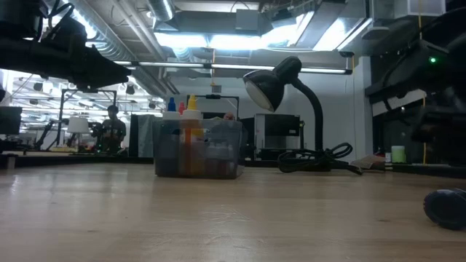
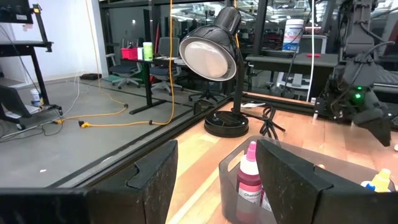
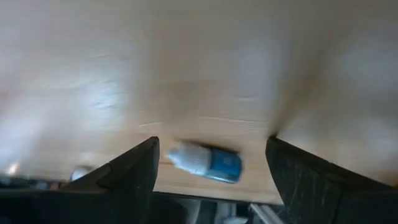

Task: Pick & Place food coloring
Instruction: Put the small blue food coloring bottle into the gray transparent bin

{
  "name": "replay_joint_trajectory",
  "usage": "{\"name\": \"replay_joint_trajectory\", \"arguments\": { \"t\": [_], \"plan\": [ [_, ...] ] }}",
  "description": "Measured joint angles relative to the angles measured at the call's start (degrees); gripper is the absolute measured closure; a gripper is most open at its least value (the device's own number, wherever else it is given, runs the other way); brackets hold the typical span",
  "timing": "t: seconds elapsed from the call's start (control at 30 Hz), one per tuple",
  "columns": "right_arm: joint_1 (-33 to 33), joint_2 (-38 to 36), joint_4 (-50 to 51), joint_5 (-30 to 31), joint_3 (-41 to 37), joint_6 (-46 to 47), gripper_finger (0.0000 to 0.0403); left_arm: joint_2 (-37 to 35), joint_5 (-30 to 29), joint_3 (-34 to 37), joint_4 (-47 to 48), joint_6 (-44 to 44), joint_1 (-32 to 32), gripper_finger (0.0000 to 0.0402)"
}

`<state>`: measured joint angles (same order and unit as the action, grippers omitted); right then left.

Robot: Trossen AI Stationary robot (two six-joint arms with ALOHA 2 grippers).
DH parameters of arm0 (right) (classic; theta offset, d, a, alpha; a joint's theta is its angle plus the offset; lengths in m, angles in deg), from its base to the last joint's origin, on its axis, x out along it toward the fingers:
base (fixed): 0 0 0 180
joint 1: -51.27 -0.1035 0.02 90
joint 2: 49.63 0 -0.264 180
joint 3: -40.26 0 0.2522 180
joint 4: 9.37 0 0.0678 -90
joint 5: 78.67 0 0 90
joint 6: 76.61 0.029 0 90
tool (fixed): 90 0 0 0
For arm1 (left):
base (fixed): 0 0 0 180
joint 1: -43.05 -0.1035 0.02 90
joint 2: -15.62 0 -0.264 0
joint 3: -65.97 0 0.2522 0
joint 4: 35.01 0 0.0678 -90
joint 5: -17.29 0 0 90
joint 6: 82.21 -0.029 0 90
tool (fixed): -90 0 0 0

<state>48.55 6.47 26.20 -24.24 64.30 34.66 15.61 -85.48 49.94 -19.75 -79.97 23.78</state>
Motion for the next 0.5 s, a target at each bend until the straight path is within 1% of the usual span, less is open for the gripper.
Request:
{"name": "replay_joint_trajectory", "arguments": {
  "t": [0.13, 0.33, 0.5],
  "plan": [
    [0.9, 0.0, -0.5, 2.6, 1.6, -8.7, 0.0109, 0.0, 0.0, 0.0, 0.0, 0.0, 0.0, 0.019],
    [1.5, 0.3, -0.2, 8.5, 4.4, -20.8, 0.0109, 0.0, 0.0, 0.0, 0.0, 0.0, 0.0, 0.019],
    [1.4, 2.0, 1.2, 10.9, 6.5, -31.5, 0.0109, 0.0, 0.0, 0.0, 0.0, 0.0, 0.0, 0.019]
  ]
}}
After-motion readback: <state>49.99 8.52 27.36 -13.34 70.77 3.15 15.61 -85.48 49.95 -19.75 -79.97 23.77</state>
